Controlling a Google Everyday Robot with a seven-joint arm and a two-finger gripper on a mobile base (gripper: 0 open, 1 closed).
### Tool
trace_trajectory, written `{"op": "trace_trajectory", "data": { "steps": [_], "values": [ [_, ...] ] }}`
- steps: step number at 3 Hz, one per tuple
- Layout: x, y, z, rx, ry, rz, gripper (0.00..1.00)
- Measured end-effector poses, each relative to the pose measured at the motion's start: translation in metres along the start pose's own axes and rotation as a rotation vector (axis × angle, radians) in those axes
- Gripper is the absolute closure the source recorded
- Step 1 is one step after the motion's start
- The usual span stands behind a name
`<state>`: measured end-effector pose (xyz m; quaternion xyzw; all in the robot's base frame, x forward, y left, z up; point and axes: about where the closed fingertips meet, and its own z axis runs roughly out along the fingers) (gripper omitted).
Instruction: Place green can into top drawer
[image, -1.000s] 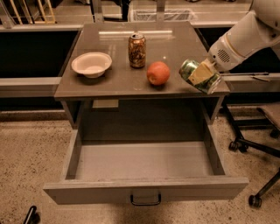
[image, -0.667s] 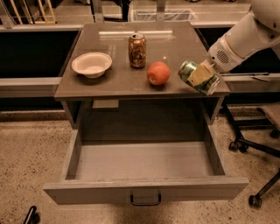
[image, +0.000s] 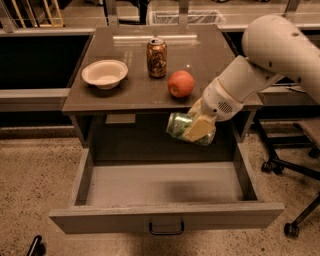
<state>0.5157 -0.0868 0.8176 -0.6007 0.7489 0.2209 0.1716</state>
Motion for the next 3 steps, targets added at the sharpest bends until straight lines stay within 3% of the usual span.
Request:
{"op": "trace_trajectory", "data": {
  "steps": [1,2,3],
  "values": [
    [-0.003,0.005,0.011,-0.025,0.022,-0.087,1.0],
    [0.0,0.008,0.041,-0.075,0.137,-0.097,1.0],
    [0.034,0.003,0.086,-0.063,0.261,-0.164,1.0]
  ]
}}
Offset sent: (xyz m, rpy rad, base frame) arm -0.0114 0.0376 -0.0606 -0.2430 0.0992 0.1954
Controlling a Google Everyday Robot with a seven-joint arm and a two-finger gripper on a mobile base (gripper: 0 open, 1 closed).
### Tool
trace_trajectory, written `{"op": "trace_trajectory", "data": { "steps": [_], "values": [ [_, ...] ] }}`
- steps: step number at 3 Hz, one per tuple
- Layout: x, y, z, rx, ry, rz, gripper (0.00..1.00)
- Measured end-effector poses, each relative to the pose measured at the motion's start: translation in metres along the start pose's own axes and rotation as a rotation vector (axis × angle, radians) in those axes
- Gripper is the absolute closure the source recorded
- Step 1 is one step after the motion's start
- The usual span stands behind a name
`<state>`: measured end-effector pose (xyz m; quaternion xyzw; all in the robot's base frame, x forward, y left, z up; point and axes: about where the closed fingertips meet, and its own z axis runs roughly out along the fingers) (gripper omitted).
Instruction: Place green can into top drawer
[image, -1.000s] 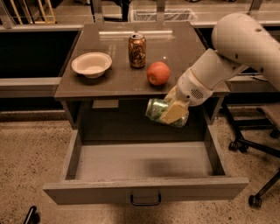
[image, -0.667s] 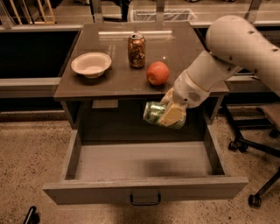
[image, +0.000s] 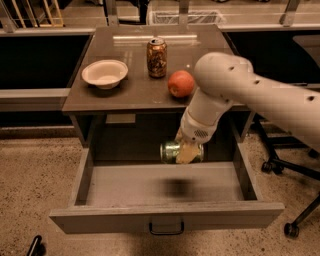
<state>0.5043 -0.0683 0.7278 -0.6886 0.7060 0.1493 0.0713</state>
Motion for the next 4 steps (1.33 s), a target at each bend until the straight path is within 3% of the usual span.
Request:
{"op": "trace_trajectory", "data": {
  "steps": [1,2,3,4],
  "values": [
    [0.019,-0.015,0.04,0.102,0.039,-0.06,1.0],
    [0.015,-0.031,0.043,0.165,0.013,-0.057,1.0],
    [0.025,-0.032,0.049,0.17,0.012,-0.033,1.0],
    [0.046,-0.04,0.07,0.186,-0.067,-0.034,1.0]
  ]
}}
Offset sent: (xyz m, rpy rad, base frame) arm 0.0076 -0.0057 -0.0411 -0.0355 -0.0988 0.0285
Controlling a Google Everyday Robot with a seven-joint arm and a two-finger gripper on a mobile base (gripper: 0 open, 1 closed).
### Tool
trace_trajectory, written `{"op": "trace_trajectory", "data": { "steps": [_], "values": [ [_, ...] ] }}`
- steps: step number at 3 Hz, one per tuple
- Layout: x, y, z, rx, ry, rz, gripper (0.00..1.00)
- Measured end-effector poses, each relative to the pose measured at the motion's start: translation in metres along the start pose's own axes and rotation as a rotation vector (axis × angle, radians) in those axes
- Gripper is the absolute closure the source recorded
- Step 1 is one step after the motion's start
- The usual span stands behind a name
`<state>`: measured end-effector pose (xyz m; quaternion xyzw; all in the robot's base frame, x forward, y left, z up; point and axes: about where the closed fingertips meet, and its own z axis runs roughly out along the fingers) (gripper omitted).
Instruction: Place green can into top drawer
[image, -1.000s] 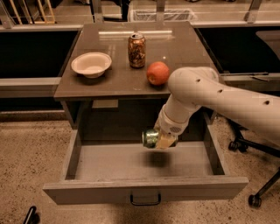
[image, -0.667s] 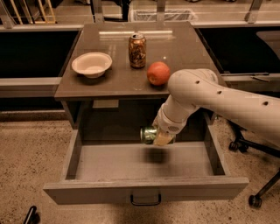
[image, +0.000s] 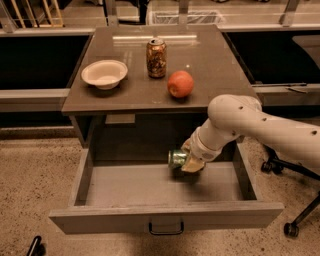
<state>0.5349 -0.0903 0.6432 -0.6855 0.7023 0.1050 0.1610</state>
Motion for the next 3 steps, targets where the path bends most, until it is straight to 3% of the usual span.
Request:
{"op": "trace_trajectory", "data": {
  "steps": [1,3],
  "values": [
    [0.0111,0.0001,0.013,0.012,-0.022,-0.045,1.0],
    [0.0112,0.0001,0.0134,0.012,-0.022,-0.05,0.58]
  ]
}}
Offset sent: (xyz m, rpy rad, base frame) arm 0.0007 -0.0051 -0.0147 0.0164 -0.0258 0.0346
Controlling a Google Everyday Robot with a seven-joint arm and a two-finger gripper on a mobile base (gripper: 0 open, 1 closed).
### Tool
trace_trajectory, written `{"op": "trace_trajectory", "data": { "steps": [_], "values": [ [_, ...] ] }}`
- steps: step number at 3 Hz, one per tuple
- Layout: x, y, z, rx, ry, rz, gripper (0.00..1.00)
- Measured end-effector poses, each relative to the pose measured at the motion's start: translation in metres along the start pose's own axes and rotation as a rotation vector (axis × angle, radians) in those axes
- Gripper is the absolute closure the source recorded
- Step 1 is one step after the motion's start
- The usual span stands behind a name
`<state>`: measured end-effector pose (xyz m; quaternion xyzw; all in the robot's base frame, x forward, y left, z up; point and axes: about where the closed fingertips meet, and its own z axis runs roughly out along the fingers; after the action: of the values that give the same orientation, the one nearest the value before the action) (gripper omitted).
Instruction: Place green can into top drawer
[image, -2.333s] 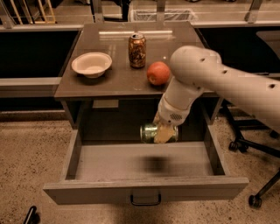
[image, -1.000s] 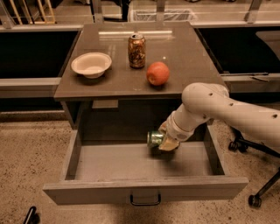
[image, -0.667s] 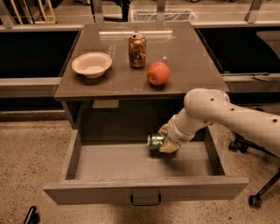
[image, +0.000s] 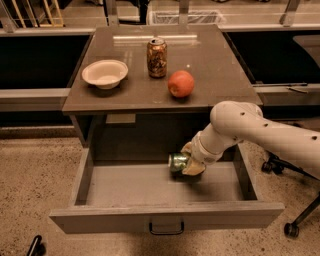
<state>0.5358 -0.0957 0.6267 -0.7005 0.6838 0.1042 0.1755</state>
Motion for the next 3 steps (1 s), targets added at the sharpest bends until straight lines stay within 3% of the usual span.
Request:
{"op": "trace_trajectory", "data": {
  "steps": [2,3],
  "values": [
    [0.0,0.0,0.0,0.0,0.0,0.0,0.12],
    [0.0,0.0001,0.0001,0.0,0.0,0.0,0.0]
  ]
}}
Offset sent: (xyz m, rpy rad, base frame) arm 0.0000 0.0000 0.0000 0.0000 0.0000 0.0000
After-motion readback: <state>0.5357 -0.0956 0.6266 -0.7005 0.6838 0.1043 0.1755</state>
